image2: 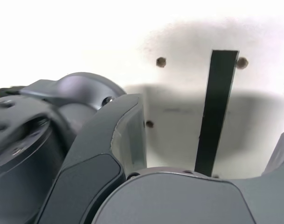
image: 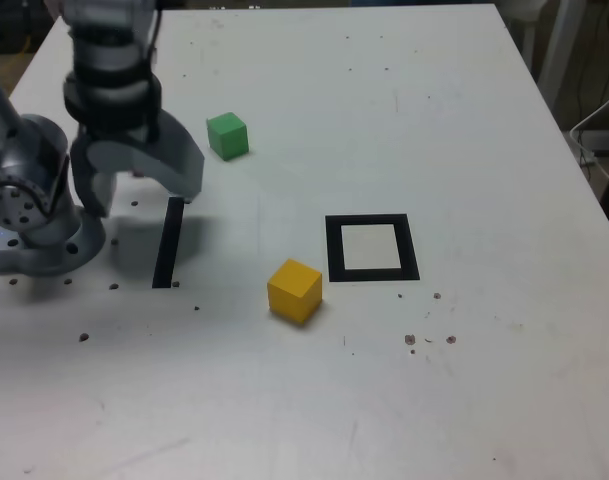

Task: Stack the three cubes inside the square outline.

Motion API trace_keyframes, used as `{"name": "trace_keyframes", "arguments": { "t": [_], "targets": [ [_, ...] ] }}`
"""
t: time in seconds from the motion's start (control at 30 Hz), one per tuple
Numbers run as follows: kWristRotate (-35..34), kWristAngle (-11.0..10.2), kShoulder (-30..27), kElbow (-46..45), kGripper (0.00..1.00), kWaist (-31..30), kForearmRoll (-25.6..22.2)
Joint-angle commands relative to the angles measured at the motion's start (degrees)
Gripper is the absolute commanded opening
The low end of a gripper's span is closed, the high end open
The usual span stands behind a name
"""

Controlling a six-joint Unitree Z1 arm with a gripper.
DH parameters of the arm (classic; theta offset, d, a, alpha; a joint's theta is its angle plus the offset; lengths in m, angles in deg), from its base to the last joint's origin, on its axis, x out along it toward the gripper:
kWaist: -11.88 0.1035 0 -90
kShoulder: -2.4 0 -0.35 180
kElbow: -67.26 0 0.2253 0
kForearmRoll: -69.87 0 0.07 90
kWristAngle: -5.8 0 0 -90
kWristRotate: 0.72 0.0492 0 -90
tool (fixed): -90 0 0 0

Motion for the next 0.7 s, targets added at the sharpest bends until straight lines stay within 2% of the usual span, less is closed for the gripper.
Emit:
{"name": "trace_keyframes", "arguments": {
  "t": [0.0,0.2,0.67],
  "targets": [
    [0.7,-0.1,-1.0,3.0,0.99,-0.1,-3.9],
    [2.0,-0.2,-2.0,9.4,0.99,-0.1,-11.2],
    [3.2,-0.3,-2.3,15.8,0.98,0.0,-15.1]
  ]
}}
